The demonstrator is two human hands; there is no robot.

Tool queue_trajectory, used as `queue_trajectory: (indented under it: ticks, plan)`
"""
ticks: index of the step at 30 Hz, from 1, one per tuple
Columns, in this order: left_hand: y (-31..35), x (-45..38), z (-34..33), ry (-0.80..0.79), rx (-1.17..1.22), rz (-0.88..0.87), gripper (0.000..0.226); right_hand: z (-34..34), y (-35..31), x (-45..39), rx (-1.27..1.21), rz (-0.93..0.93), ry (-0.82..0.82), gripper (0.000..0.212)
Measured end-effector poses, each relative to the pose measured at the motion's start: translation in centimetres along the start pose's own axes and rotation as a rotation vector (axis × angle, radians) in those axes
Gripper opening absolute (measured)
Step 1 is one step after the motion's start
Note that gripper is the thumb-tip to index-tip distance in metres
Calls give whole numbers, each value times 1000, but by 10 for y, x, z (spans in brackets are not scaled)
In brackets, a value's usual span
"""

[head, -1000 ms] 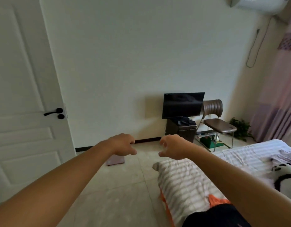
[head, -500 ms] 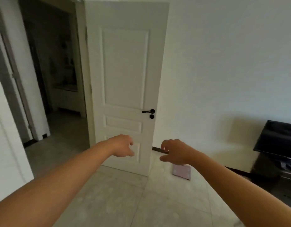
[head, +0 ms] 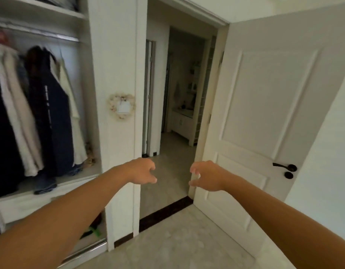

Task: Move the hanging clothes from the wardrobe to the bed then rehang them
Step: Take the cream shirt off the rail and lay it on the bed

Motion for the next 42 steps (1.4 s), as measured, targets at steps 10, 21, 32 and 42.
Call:
queue_trajectory:
  ticks: [10, 21, 32, 42]
  plan:
    - [-187, 29, 56, 87, 55, 249, 42, -15, -165, -112, -28, 261, -16, 44]
    - [-339, 53, 144, 169, 23, 313, 67, -23, -333, -212, -29, 393, -5, 48]
    - [-430, -19, 204, 218, 0, 303, 61, -8, -407, -338, 16, 467, 12, 40]
    - [-479, -137, 301, 379, -68, 315, 63, 53, -447, -510, -35, 507, 114, 35]
Point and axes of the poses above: each hand's wrist, its own x-axis away from the middle knuckle, its own z-axis out of the back of the hand, y = z × x, the point moved 2 cm from there along -x, towards the middle knuckle, and after that the axes turned 2 degrees about y, right-handed, at the moved point
